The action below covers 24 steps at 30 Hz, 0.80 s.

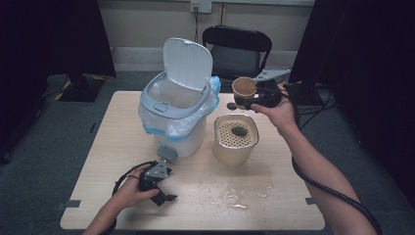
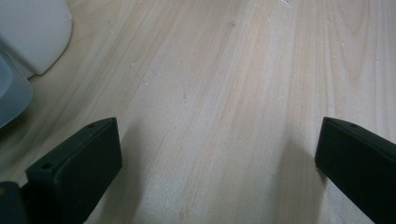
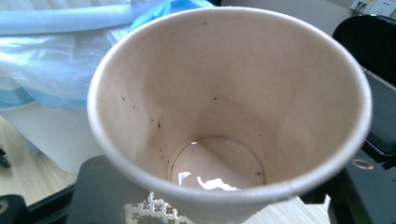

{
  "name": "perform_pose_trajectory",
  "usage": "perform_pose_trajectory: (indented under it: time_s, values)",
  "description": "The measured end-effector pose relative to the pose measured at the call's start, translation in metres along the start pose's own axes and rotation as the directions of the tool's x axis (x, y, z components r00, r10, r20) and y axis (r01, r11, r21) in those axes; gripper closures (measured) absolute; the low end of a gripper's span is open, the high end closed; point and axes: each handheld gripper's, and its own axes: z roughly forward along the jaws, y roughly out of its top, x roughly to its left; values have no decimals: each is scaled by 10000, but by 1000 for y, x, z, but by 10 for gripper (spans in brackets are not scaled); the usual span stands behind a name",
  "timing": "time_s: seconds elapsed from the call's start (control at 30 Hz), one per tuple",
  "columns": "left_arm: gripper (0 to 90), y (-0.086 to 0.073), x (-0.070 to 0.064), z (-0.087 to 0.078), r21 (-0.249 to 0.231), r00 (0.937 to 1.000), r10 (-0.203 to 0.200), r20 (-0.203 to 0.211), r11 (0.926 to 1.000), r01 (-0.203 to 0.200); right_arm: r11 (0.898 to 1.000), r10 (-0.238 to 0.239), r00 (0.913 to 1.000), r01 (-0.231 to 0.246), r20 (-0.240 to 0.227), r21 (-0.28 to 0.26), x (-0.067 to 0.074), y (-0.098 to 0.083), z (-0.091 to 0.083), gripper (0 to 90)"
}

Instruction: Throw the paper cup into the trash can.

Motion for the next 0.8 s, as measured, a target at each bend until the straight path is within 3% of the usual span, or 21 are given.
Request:
perform_pose_trajectory:
  time_s: [0.3, 0.8]
  values:
    - [0, 0, 0, 0, -1, 10000, 4, -2, 10000, -4, 9999, -116, 9996, 119, -243, 114, 5, 12, 0, 361]
    - [0, 0, 0, 0, 20, 10000, -1, -5, 10000, 1, 9990, -447, 9965, 439, -703, -129, 18, 44, -4, 361]
